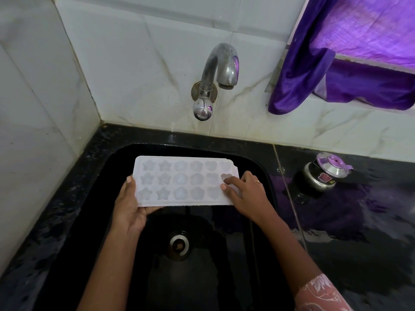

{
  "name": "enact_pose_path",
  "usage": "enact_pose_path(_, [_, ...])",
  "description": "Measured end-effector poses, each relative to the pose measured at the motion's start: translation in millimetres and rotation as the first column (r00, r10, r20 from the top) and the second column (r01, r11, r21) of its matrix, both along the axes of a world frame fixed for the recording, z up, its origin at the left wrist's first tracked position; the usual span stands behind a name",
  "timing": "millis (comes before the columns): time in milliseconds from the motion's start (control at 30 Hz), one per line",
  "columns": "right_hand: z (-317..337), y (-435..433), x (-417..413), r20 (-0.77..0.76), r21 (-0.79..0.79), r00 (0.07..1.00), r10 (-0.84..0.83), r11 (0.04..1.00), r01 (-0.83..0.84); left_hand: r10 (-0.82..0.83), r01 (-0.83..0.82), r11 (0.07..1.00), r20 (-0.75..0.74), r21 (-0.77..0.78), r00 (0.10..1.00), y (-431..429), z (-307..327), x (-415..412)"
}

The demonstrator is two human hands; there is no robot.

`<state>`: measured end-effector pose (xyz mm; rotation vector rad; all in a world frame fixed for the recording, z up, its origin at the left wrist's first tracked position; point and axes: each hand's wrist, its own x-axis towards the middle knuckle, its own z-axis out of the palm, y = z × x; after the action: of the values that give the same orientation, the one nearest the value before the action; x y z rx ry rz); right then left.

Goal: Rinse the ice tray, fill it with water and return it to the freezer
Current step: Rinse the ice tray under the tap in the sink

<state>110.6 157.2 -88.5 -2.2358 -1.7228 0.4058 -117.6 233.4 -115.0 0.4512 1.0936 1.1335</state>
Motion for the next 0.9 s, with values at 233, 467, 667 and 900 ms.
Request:
enact_pose_path(233, [9, 1, -11, 0.053, 0.123, 0.999, 0.009, 0.992, -0.016, -0.005, 0.005, 1.000, -0.005, 0.006, 1.000, 2, 3, 3])
enact_pose_path(467, [7, 7, -24, 0.145, 0.004, 0.980, 0.138, 0.990, -0.140, -0.024, 0.025, 1.000, -0.009, 0.010, 1.000, -1, 2, 6])
enact_pose_path(667, [8, 7, -23, 0.120, 0.000, 0.982, 0.144, 0.989, -0.145, -0.006, 0.006, 1.000, -0.012, 0.010, 1.000, -2, 2, 7])
enact_pose_path(900, [6, 9, -19, 0.139, 0.022, 0.986, 0.093, 0.995, -0.097, -0.024, 0.025, 1.000, -0.013, 0.010, 1.000, -3, 3, 6])
